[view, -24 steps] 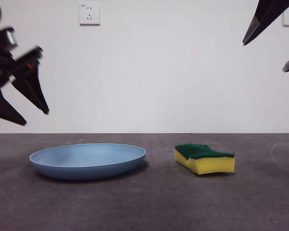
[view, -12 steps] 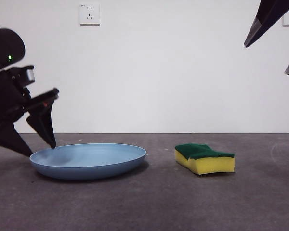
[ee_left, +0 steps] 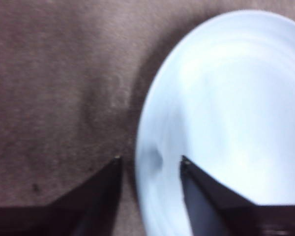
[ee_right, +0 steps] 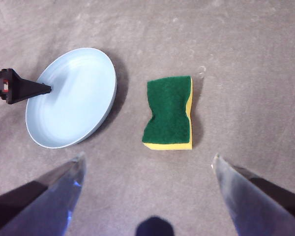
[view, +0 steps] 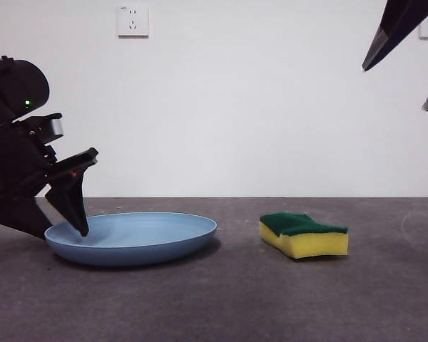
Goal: Pick up the plate,pick up the cloth,clean the plate with the cloth
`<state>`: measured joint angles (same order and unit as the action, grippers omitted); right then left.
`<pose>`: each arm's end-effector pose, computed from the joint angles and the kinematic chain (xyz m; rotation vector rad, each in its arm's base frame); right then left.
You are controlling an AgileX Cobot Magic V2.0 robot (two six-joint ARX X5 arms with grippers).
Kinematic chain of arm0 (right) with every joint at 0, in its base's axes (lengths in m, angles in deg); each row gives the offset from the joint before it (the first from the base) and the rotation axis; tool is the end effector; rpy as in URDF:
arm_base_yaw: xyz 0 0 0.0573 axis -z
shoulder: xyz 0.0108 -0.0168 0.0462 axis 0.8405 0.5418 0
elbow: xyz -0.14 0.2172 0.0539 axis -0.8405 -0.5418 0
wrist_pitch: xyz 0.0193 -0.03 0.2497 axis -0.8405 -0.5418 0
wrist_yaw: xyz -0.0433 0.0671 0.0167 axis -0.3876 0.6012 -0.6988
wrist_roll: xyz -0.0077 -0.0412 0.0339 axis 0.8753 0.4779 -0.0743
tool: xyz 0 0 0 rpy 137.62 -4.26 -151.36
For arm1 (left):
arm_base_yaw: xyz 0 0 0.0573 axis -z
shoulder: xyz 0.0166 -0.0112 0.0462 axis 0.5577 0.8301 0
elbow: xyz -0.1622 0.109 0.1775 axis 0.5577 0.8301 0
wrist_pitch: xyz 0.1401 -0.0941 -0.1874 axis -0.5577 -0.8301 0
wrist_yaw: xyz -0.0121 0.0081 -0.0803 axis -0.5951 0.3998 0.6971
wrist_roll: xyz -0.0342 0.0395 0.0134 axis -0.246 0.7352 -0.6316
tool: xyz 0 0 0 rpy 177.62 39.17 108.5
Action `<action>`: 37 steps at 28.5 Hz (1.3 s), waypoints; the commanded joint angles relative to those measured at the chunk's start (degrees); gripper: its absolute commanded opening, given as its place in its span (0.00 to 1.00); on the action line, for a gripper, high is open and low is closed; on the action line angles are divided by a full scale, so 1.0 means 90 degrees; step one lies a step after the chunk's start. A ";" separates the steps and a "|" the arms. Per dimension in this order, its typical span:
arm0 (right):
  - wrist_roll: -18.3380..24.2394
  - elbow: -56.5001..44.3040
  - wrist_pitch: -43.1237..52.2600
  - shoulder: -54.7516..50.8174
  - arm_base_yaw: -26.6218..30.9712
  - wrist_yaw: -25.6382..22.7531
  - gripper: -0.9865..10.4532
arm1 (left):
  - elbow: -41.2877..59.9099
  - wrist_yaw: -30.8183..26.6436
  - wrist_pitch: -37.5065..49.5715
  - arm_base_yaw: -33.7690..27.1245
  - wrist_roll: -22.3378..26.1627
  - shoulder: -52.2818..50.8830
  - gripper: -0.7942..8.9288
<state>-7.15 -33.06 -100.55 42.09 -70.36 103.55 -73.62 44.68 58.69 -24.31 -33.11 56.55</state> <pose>0.1791 0.0517 0.2834 0.2074 0.7778 0.4782 0.3209 -0.0625 0.1534 -0.2107 1.0592 -0.3278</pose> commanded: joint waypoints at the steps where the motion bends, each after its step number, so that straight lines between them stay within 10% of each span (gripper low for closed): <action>1: -0.0034 0.0024 0.0024 0.0005 -0.0022 0.0005 0.47 | 0.0039 -0.0005 0.0078 0.0080 0.0236 0.0090 0.07; 19: 0.0891 0.1661 -0.0731 0.2130 -0.0483 -0.0066 0.47 | 0.0036 0.0000 -0.0498 0.0104 0.0236 -0.2021 0.07; 30: 0.1423 0.2414 -0.0551 0.4024 -0.1360 -0.1724 0.47 | 0.0036 -0.0187 -0.1639 0.0104 0.0413 -0.3670 0.07; 37: 0.1426 0.2414 0.0202 0.5340 -0.1474 -0.1678 0.47 | 0.0036 -0.0199 -0.2295 0.0104 0.0423 -0.4167 0.07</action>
<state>5.35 -11.31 -98.84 89.78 -83.50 88.33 -73.60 42.72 37.64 -23.59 -29.96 19.17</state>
